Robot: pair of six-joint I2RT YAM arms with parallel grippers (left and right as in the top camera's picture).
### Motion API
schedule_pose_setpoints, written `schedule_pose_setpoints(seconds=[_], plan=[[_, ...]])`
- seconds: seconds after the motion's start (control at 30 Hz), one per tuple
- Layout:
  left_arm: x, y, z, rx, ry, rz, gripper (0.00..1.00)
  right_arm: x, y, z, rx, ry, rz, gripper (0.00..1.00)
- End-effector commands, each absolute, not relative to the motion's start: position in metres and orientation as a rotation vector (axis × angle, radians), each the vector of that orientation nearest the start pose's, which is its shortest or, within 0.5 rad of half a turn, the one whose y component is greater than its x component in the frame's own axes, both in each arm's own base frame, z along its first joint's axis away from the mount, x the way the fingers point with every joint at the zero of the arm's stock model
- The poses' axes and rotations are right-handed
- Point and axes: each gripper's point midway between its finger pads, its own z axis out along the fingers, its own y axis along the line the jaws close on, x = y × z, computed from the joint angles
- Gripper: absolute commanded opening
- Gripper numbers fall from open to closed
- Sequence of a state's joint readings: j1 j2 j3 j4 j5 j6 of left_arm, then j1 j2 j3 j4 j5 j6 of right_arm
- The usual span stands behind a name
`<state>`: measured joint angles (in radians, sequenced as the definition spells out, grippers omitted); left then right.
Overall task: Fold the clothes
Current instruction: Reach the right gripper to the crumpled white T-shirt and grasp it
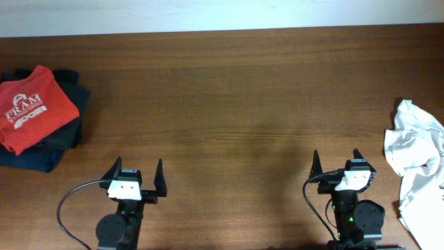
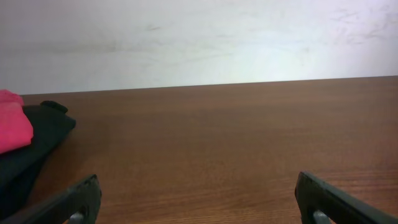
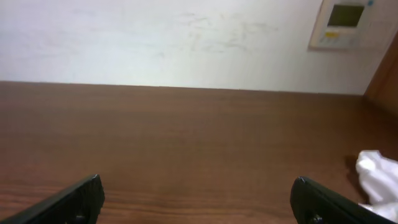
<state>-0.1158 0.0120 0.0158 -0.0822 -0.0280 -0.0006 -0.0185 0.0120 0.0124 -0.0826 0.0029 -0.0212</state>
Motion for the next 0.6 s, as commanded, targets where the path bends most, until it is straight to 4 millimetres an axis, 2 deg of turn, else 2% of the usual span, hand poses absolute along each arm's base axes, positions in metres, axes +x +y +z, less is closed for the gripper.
schedule_pose_setpoints(seconds=[0.0,0.17,0.3,0.4,0.57], plan=[[0.244,-0.027,0.169,0.102,1.632,-0.072,0.99,0.241,-0.005,0.158,0.056,1.702,0.011,0.99],[0.25,-0.028,0.182,0.11,1.735,-0.068,0.99,0.229,-0.005,0.172,0.06,1.849,0.008,0.99],[0.264,-0.03,0.187,0.121,1.883,-0.062,0.99,0.232,-0.005,0.186,0.063,1.96,0.006,0.99],[0.282,-0.032,0.194,0.129,1.989,-0.058,0.99,0.239,-0.005,0.194,0.066,2.082,0.005,0.99],[0.315,-0.042,0.196,0.16,2.16,-0.086,0.99,0.266,-0.005,0.195,0.072,2.427,-0.001,0.99]])
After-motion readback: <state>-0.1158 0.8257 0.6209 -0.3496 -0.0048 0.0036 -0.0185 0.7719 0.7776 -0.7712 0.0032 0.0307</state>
